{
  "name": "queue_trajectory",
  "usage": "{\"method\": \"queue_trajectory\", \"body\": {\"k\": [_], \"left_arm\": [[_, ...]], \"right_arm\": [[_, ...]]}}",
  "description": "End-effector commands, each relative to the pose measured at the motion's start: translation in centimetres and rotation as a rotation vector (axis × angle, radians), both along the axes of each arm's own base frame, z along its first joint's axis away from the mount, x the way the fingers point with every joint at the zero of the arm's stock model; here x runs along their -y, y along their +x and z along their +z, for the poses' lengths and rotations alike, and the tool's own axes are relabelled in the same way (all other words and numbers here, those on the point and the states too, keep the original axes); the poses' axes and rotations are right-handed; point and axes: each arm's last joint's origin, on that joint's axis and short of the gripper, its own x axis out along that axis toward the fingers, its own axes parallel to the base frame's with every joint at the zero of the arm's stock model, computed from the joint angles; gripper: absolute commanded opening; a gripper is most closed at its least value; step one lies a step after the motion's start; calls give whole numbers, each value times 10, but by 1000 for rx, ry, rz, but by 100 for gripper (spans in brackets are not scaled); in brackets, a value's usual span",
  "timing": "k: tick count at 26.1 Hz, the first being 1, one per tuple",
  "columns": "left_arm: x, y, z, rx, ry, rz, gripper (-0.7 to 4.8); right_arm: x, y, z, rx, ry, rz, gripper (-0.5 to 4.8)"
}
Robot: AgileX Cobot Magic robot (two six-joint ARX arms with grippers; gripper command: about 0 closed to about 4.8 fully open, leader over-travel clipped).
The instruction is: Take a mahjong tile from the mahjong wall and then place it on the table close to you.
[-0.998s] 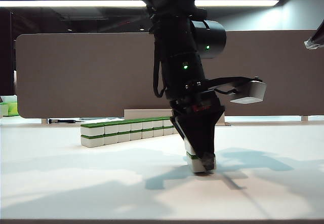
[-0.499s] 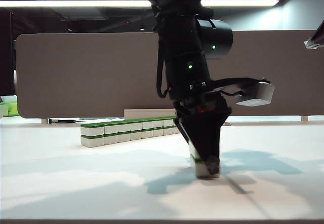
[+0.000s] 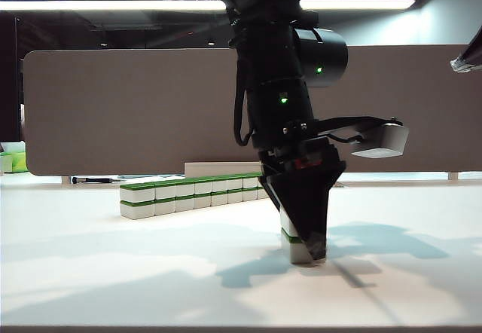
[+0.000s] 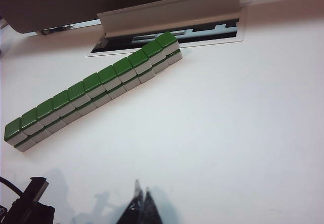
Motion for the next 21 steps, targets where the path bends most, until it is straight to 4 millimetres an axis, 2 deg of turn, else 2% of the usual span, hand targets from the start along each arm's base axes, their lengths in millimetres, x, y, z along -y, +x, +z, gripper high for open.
{"method": "queue_trajectory", "body": {"k": [1,4,9,11,19,21], "left_arm": [[0,0,-1,3,6,0,329],[0,-1,0,1,9,0,368],[-1,-1,2,3,6,0,383],[-1,-2,6,10,1,0,411],[-7,-3,23,62,8,11,415],[-9,-3,24,55,15,15,438]], "right_arm": [[0,0,3,23,-1,6,-1],[0,0,3,23,-1,6,-1],[0,0,3,23,-1,6,-1],[0,0,3,22,-1,6,-1],[0,0,3,22,-1,6,-1],[0,0,3,22,-1,6,-1]]}}
